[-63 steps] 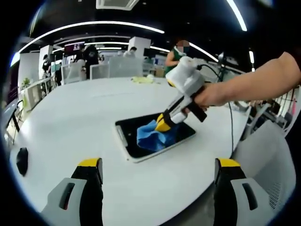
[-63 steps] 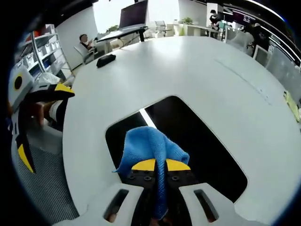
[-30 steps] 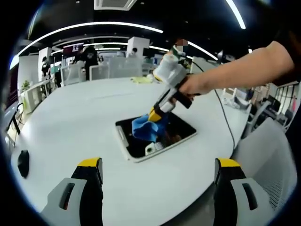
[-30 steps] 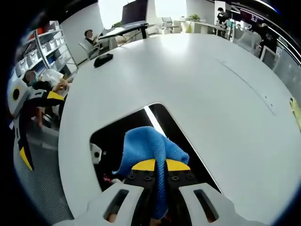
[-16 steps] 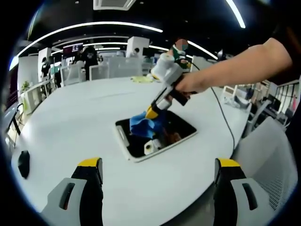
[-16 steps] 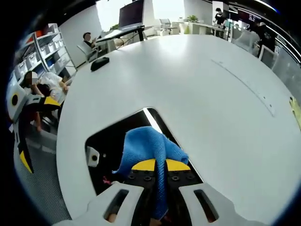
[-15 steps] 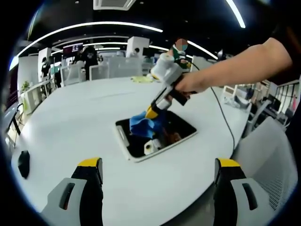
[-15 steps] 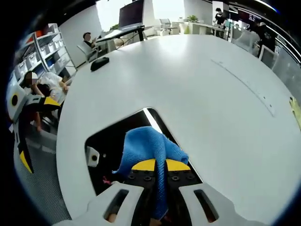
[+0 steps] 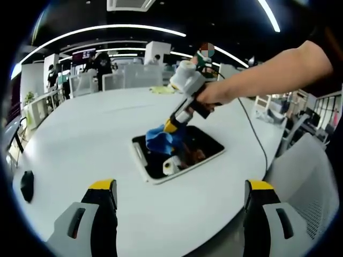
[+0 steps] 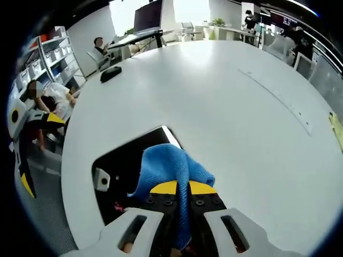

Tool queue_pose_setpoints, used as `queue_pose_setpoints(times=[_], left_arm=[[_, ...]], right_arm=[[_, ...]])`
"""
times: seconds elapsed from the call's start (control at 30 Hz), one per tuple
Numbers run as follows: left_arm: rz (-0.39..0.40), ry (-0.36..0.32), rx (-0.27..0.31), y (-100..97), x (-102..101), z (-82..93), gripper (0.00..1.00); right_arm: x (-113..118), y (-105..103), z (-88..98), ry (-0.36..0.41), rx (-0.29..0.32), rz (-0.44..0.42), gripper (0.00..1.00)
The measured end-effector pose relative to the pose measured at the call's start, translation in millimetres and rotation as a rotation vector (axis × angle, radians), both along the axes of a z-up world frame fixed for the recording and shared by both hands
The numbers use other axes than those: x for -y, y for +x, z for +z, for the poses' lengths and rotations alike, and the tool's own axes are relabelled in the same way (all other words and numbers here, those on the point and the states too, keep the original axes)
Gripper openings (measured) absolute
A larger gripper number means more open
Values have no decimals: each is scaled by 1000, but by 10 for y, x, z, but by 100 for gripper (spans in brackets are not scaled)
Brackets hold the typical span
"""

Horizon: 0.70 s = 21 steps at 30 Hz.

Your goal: Wipe the mirror surface with the cleaning cloth until all visible marks leave the cleaned area.

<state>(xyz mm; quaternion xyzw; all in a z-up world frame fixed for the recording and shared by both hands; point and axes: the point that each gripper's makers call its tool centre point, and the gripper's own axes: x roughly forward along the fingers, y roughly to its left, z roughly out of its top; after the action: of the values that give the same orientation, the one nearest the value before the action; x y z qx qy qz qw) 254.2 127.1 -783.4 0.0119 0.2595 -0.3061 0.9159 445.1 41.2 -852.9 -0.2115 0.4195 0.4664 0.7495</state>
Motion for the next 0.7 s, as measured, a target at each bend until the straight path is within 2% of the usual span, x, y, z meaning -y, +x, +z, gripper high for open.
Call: queue_pose_setpoints(times=[0.7], left_arm=[[1,16,-3,5,-20,-35,99]], right_arm=[[16,25,0,-6,11,11,1]])
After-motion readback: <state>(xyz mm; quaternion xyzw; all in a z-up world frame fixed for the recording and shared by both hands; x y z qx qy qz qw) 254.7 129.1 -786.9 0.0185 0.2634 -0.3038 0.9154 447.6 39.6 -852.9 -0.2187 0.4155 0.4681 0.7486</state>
